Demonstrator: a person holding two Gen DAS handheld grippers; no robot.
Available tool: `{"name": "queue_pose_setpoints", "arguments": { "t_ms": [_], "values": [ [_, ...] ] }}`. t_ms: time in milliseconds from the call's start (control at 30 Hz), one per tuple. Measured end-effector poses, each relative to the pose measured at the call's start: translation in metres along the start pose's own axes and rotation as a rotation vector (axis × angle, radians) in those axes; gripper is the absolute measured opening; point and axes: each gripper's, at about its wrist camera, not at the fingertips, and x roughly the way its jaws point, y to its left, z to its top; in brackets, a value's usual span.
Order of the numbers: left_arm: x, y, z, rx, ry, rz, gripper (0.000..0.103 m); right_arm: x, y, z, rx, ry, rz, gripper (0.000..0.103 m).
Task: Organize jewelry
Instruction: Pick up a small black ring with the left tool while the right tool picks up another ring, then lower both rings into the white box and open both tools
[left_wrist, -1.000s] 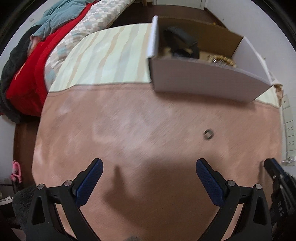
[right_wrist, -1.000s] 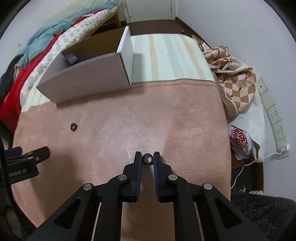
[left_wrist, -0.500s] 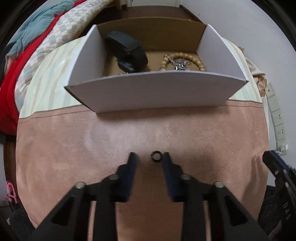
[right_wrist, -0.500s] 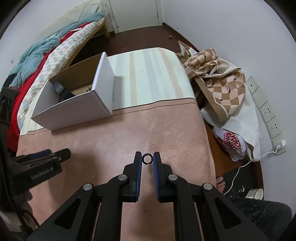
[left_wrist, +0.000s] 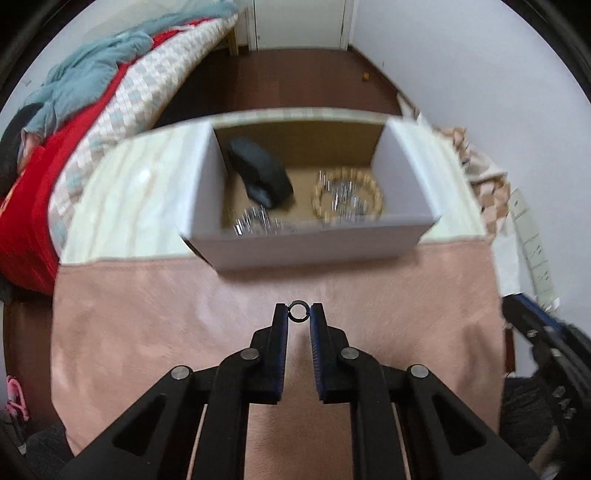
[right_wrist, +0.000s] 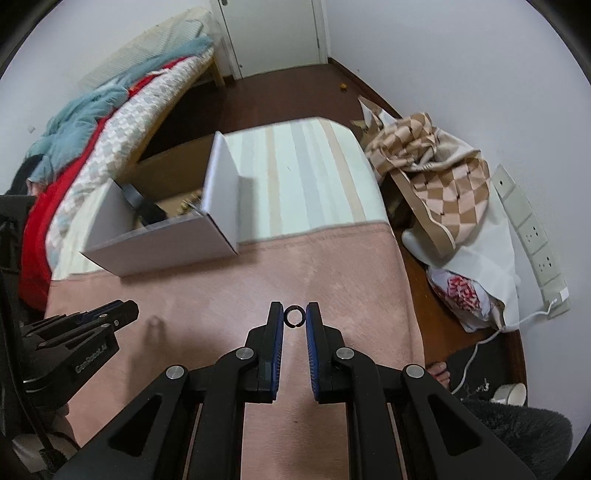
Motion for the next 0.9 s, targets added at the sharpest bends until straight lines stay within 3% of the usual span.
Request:
{"name": "queue_pose_setpoints", "arguments": {
  "t_ms": [100,233,400,533,700,767,800,833,867,900],
  "values": [
    [-0.025,0.01,0.021,-0.015,-0.047,-0.03,0.009,-0.012,0.013,0.017,-0.009,-0.033,0.049,0.013],
    [-0.028,0.023,0.061,-0.03,-0.064,-0.059,0.009,-0.015,0.035,0.049,-0.025,-0.051,0.122,0.013],
    [-0.008,0.041,0.1,-0.061,-0.003,-0.093,0.009,0.011,0.059,0.096,-0.038,-0.012,0.187,0.013],
    [0.006,0.049,0.113,-0.082,0.047,-0.114,0.01,0.042,0.071,0.124,-0.043,0.057,0.217,0.013],
    [0.018,0.056,0.123,-0.126,0.1,-0.08,0.011,0.072,0.081,0.151,-0.061,0.136,0.254,0.013],
    [0.018,0.059,0.126,-0.142,0.108,-0.068,0.021,0.083,0.083,0.159,-0.059,0.187,0.289,0.014],
    [0.017,0.06,0.127,-0.141,0.103,-0.06,0.039,0.087,0.083,0.163,-0.056,0.206,0.297,0.015],
    [0.015,0.061,0.128,-0.14,0.094,-0.05,0.063,0.088,0.082,0.163,-0.055,0.211,0.298,0.027],
    [0.012,0.062,0.128,-0.14,0.081,-0.041,0.072,0.089,0.081,0.165,-0.052,0.214,0.305,0.036],
    [0.009,0.064,0.127,-0.14,0.066,-0.037,0.074,0.088,0.078,0.165,-0.043,0.21,0.309,0.048]
  ]
}}
